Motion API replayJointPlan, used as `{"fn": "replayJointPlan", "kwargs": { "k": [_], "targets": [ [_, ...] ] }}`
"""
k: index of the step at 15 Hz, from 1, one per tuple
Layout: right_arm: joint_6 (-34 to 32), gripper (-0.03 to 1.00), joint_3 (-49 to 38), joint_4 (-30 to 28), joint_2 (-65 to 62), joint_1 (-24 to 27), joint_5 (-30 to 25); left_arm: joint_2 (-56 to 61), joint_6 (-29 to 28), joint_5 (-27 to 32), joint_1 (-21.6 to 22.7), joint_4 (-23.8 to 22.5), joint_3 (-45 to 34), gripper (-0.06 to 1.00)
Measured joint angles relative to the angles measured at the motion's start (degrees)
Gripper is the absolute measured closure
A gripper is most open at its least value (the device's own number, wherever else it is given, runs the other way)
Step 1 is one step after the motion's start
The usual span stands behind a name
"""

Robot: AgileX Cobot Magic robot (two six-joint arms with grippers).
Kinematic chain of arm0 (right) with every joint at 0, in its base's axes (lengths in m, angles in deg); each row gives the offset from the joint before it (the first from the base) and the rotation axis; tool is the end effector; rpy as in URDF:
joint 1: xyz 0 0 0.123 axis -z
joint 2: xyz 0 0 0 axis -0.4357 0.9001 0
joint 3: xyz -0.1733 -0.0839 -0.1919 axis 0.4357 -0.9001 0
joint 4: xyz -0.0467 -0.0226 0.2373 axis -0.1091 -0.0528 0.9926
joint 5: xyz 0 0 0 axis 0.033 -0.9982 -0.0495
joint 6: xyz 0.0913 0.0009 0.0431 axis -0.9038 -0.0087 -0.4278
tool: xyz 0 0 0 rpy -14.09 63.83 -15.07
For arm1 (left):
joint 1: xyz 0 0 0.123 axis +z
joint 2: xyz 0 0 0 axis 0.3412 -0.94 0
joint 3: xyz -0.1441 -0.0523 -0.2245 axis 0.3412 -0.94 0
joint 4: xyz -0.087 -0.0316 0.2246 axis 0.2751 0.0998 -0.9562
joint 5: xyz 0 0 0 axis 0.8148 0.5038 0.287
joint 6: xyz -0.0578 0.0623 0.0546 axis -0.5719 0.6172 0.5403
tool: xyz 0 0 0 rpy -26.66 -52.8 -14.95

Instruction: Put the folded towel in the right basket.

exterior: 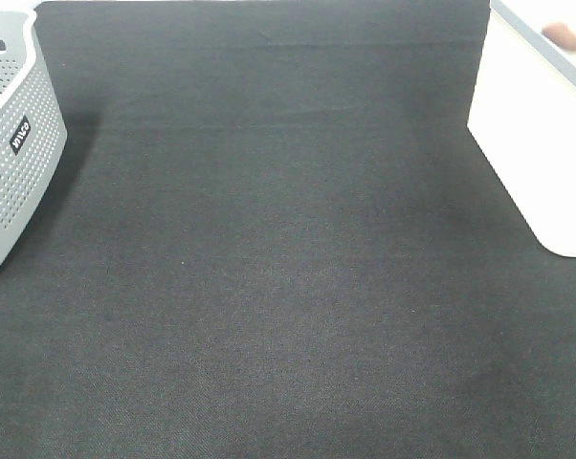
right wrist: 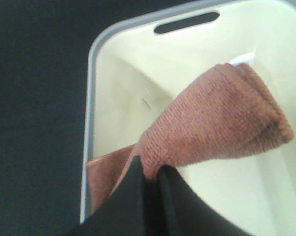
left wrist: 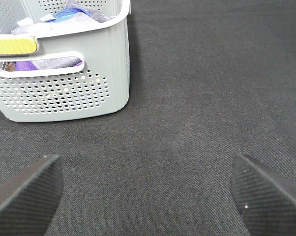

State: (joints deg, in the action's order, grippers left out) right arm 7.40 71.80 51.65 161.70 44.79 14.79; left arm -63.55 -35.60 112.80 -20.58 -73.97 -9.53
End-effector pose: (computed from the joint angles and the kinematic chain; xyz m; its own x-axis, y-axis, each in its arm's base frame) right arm 0.4141 -0.1012 0.3510 -0.6799 0.2136 -0.7015 0.0329 0.9646 0.2618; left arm 0.0087 -0.0074 0.2691 -0.4457 0.0190 -0.8950 0.0819 0.9964 -0.0196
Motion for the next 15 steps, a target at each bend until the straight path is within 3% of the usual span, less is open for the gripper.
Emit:
{"fn": "replayJointPlan", "kwargs": {
  "k": [4,6,7,8,10,15],
  "targets": [
    [-1.66,0.91,0.00,-0.11,5.16,0.00,-0.11,0.00,0.00,0.00,0.00,0.00,0.00,0.07],
    [-3.55,0.76,0.00,-1.26,7.68,0.00,-0.11,0.00,0.00,0.00,0.00,0.00,0.00,0.07],
    [-4.81,0.58,0.00,-1.95,8.25,0.00,-0.11,0.00,0.00,0.00,0.00,0.00,0.00,0.07],
    [-4.87,0.47,0.00,-1.95,8.14,0.00,0.00,0.00,0.00,0.00,0.00,0.00,0.00,0.07],
    [-4.93,0.33,0.00,-2.06,7.22,0.00,0.23,0.00,0.00,0.00,0.00,0.00,0.00,0.07],
    [-5.33,0.28,0.00,-1.78,1.78,-2.35,0.11,0.00,0.00,0.00,0.00,0.00,0.00,0.07]
  ]
}}
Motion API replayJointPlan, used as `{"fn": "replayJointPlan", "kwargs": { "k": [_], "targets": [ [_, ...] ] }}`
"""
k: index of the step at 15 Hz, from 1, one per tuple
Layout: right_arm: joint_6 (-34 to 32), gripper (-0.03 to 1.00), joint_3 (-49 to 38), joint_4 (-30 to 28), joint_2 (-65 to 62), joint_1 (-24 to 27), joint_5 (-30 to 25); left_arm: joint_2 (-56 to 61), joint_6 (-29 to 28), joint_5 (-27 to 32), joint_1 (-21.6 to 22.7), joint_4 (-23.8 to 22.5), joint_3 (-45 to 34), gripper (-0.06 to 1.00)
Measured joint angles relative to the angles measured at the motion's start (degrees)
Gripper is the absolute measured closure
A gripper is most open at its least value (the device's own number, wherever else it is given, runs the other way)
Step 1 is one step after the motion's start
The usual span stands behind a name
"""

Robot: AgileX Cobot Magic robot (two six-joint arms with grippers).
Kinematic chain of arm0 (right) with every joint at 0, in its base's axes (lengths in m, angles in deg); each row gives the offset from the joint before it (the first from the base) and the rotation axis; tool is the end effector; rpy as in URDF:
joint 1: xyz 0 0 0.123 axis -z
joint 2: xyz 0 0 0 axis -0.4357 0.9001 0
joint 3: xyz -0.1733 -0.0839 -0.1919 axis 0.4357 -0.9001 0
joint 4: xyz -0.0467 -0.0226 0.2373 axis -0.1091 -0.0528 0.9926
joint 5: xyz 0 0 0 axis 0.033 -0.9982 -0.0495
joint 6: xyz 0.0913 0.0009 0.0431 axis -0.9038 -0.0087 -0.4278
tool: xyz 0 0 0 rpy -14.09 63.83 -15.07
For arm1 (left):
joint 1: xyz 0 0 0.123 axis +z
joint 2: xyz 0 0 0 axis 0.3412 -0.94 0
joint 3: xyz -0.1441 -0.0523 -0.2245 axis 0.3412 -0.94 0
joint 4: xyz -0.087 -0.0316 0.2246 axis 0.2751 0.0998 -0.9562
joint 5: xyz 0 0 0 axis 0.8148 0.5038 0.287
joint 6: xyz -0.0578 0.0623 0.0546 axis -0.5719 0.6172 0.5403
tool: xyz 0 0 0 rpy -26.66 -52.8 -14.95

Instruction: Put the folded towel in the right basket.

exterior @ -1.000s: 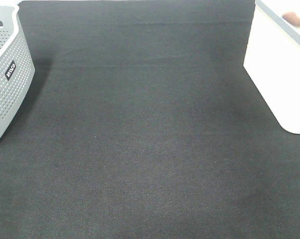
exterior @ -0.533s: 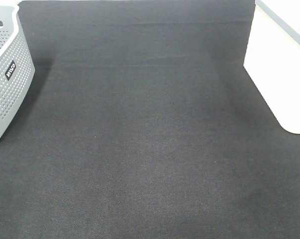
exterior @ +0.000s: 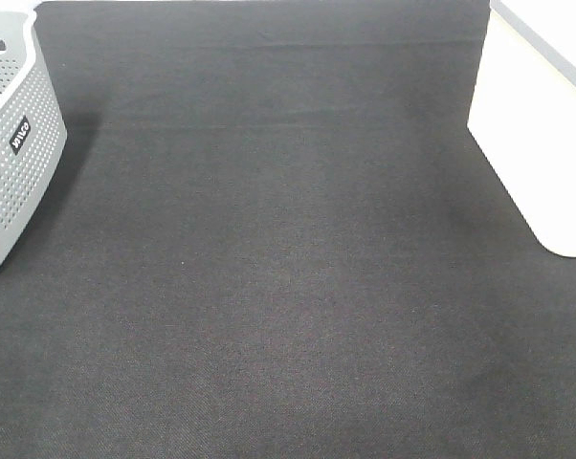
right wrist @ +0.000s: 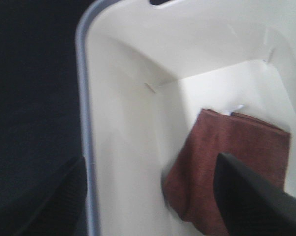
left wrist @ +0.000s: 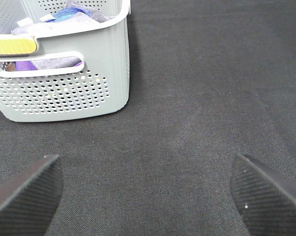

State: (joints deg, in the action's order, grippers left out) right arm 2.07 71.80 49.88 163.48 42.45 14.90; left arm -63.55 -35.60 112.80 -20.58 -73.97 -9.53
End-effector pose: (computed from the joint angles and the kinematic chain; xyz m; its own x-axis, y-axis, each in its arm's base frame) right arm 0.4241 -0.0885 0.3366 -0.7091 0.2635 -0.6541 0.0730 0.9500 0.3036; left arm 0.0087 -0.0074 0.2691 -0.4457 0.0190 -0.8950 0.0819 0.9964 -0.0196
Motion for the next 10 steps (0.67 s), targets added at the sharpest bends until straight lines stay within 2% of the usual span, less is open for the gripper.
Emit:
{"fn": "replayJointPlan", "kwargs": {
  "k": [3,8,10],
  "targets": [
    [0.00,0.28,0.00,-3.15,-3.61,-6.42,-1.83,0.00,0.00,0.00,0.00,0.00,0.00,0.07],
    [-0.46,0.28,0.00,-6.36,-8.14,-14.55,-9.34,0.00,0.00,0.00,0.00,0.00,0.00,0.07],
    [-1.03,0.28,0.00,-8.25,-8.82,-15.36,-11.29,0.00,0.00,0.00,0.00,0.00,0.00,0.07]
  ]
}}
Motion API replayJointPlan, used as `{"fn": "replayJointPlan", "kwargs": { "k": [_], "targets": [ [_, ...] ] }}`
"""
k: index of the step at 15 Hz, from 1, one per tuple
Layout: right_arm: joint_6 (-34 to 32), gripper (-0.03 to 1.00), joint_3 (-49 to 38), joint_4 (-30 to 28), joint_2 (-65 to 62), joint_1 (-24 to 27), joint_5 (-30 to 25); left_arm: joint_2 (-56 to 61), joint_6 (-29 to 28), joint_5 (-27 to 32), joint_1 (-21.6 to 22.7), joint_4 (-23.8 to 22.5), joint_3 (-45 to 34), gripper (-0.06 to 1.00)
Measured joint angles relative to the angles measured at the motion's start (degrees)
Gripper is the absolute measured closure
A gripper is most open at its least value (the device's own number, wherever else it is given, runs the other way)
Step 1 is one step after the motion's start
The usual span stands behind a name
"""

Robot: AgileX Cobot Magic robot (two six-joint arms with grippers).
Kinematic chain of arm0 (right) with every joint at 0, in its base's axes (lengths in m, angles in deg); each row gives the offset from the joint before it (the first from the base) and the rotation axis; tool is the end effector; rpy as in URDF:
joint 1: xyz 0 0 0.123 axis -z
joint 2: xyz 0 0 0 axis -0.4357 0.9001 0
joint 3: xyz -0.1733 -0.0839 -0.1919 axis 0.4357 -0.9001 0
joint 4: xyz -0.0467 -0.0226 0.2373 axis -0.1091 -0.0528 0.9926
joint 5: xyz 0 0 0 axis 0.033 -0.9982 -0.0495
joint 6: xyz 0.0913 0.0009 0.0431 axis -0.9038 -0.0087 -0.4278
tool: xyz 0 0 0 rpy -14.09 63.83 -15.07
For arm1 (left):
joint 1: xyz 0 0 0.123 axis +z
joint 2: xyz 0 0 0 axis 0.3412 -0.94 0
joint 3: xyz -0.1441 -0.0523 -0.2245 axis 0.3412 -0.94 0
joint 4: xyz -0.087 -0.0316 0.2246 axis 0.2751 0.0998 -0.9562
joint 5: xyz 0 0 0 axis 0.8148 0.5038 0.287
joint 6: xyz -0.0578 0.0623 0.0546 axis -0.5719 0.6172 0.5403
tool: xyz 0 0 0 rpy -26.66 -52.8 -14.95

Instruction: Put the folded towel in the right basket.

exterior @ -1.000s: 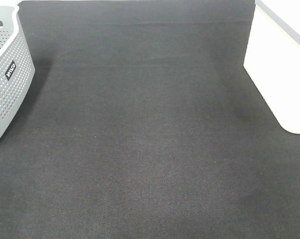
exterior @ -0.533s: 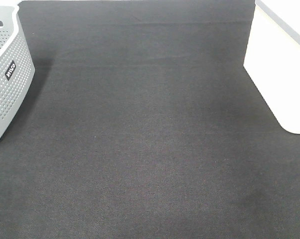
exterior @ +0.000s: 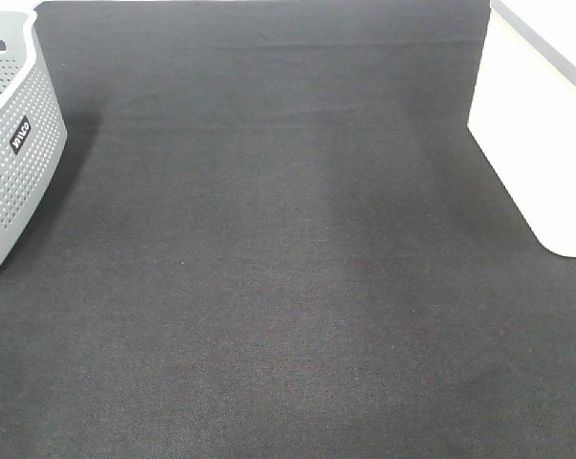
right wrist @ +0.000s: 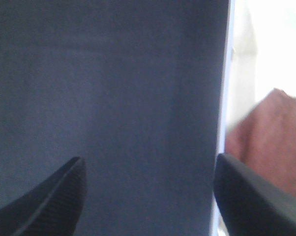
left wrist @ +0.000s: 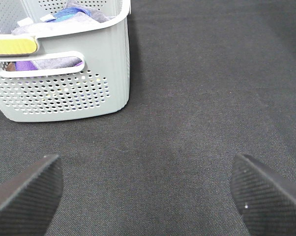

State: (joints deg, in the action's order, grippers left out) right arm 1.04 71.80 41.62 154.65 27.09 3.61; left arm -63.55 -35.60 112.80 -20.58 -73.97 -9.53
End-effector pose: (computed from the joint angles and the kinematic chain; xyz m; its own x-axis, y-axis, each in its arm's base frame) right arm 0.3806 0.0197 0.3831 -0.7784 -0.0512 -0.6257 -0.2047 0.9629 0.1760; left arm 0.0087 -0.0074 0.2691 -0.4457 0.0190 -0.8950 0.0819 0.9964 -0.0196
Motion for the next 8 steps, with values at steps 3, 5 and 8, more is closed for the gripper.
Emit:
{"fn": "replayJointPlan", "kwargs": {
  "k": [3,5,8],
  "targets": [
    [-4.81,0.28,-0.17,-6.76,-2.69,-0.34,-2.18,0.00,0.00,0.00,0.00,0.00,0.00,0.07],
    [-6.13,0.28,-2.01,-8.08,-6.19,-0.34,-2.18,0.00,0.00,0.00,0.00,0.00,0.00,0.07],
    [-7.16,0.28,-9.91,-8.08,-14.04,-0.34,-2.18,0.00,0.00,0.00,0.00,0.00,0.00,0.07]
  ]
}}
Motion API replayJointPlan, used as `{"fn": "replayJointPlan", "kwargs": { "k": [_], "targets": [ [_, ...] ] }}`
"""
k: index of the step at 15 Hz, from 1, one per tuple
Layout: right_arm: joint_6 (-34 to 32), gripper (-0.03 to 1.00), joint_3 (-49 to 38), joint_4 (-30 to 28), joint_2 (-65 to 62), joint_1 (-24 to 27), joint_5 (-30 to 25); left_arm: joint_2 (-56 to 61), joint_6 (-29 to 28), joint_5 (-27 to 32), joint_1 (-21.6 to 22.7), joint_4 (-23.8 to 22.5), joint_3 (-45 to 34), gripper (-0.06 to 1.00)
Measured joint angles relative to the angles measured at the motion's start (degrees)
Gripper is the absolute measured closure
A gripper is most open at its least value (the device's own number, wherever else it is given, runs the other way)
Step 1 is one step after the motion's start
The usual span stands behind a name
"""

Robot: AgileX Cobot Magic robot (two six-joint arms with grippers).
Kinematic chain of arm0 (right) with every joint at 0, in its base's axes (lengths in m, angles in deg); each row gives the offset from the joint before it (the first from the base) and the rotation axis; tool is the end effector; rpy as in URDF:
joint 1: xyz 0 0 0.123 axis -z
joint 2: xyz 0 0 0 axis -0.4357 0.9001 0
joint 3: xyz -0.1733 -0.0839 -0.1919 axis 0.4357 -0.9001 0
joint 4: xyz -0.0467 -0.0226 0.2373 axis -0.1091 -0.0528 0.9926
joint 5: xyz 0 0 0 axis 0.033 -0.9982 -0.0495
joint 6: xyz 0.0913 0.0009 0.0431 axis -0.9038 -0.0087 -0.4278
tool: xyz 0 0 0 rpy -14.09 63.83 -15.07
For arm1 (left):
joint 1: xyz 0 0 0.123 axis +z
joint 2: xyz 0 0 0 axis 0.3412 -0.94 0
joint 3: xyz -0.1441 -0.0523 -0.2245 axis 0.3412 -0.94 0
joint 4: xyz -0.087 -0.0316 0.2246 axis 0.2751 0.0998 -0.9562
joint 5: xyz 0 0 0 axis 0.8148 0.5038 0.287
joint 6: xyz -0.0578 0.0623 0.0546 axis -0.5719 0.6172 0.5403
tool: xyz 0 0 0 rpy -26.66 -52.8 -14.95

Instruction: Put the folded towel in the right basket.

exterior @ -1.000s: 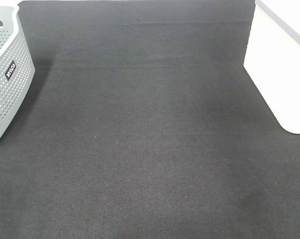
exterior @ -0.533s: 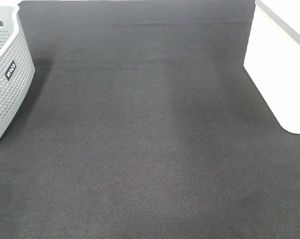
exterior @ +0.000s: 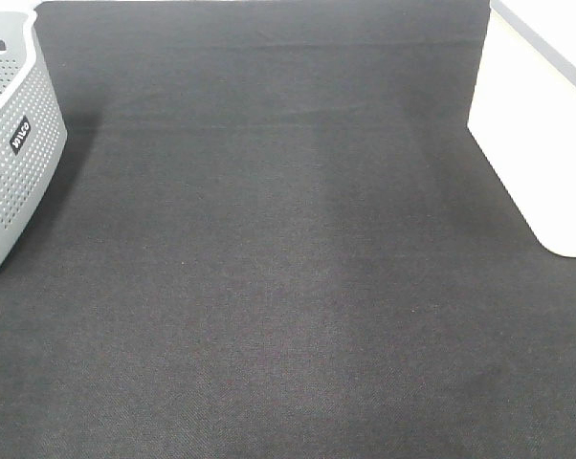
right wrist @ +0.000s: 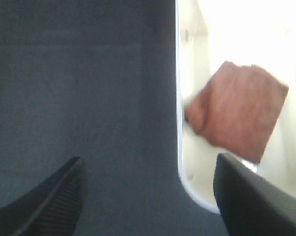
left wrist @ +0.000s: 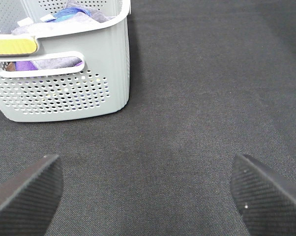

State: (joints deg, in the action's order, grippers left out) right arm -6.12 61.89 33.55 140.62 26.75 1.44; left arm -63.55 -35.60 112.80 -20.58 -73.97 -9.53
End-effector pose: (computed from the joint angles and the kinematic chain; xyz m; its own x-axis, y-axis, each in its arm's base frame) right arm 0.3125 0.0105 0.4131 -0.7771 0.0037 -0.6294 -0.0878 0.9896 0.1142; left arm 0.0087 -0.0074 0.2691 -0.4457 0.0190 -0.8950 0.0819 0.9964 -0.0196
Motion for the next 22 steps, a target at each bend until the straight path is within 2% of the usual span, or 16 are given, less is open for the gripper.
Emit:
{"fn": "replayJointPlan", "kwargs": {
  "k": [3,8,9,12,18,20,22],
  "targets": [
    [-0.74,0.28,-12.55,0.23,-9.22,0.00,0.00,0.00,0.00,0.00,0.00,0.00,0.00,0.07],
    [-1.26,0.28,-39.59,0.23,-28.76,0.00,0.06,0.00,0.00,0.00,0.00,0.00,0.00,0.07],
    [-1.26,0.28,-47.10,0.23,-34.49,0.00,0.69,0.00,0.00,0.00,0.00,0.00,0.00,0.07],
    [-1.26,0.28,-59.07,0.00,-47.33,0.00,0.97,0.00,0.00,0.00,0.00,0.00,0.00,0.07],
    [-1.26,0.28,-69.50,-8.25,-70.99,0.00,2.52,0.00,0.00,0.00,0.00,0.00,0.00,0.07],
    [-1.26,0.28,-70.82,-8.48,-79.53,0.00,6.65,0.00,0.00,0.00,0.00,0.00,0.00,0.07],
    [-1.26,0.28,-71.85,-8.48,-85.83,0.00,8.08,0.00,0.00,0.00,0.00,0.00,0.00,0.07]
  ]
}}
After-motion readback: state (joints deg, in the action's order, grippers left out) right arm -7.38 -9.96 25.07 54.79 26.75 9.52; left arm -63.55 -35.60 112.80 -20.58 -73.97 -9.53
